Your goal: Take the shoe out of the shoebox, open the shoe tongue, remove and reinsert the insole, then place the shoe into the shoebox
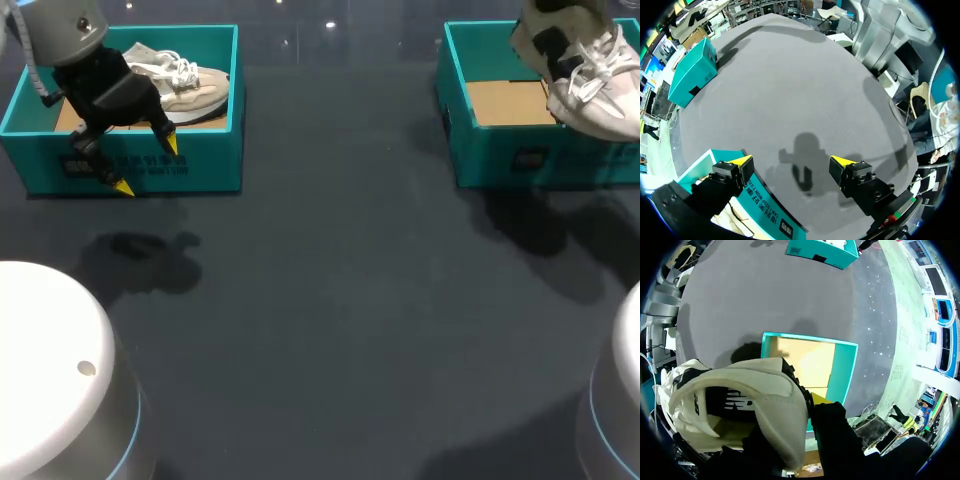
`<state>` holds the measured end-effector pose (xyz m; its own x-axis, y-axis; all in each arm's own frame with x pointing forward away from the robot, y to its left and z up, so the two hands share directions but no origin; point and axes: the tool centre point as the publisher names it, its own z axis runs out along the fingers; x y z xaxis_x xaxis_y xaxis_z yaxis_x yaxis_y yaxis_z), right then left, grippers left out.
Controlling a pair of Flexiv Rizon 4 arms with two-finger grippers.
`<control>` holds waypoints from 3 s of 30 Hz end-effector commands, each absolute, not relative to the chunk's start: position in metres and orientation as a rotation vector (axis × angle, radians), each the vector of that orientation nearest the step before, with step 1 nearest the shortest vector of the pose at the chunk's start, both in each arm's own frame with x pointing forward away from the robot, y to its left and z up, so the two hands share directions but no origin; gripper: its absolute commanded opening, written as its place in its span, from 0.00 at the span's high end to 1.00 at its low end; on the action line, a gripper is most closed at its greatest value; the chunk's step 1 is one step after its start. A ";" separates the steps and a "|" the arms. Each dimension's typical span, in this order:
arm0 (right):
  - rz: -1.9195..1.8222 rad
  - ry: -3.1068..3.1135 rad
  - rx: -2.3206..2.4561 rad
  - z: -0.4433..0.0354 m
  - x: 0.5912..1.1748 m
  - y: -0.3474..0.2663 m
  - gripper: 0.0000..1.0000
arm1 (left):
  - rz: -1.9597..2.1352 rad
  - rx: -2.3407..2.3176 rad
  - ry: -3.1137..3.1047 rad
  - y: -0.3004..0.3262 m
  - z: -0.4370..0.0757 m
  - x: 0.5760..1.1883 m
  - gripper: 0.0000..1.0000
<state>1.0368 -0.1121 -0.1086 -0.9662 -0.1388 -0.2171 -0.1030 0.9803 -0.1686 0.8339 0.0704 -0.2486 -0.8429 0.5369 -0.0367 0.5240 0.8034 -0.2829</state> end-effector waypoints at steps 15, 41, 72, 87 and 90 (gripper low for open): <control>-0.370 2.837 -0.192 -0.095 1.146 -0.158 1.00 | 0.437 -0.865 -2.941 0.071 -0.248 0.833 0.00; -0.366 2.737 0.631 -0.119 1.130 -0.251 1.00 | 0.437 -0.865 -2.941 0.071 -0.248 0.833 0.00; -0.291 2.336 1.559 -0.138 1.095 -0.289 1.00 | 0.437 -0.865 -2.941 0.071 -0.248 0.833 0.00; -0.252 1.795 2.093 -0.181 1.072 -0.324 1.00 | 0.437 -0.865 -2.941 0.071 -0.248 0.833 0.00; -0.252 1.795 2.093 -0.181 1.072 -0.324 1.00 | 0.437 -0.865 -2.941 0.071 -0.248 0.833 0.00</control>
<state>1.0785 -0.3264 -0.1831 0.0775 0.9244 -0.3735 0.9921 -0.0345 0.1205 0.8339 0.0704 -0.2486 -0.8428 0.5369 -0.0367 0.5241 0.8033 -0.2829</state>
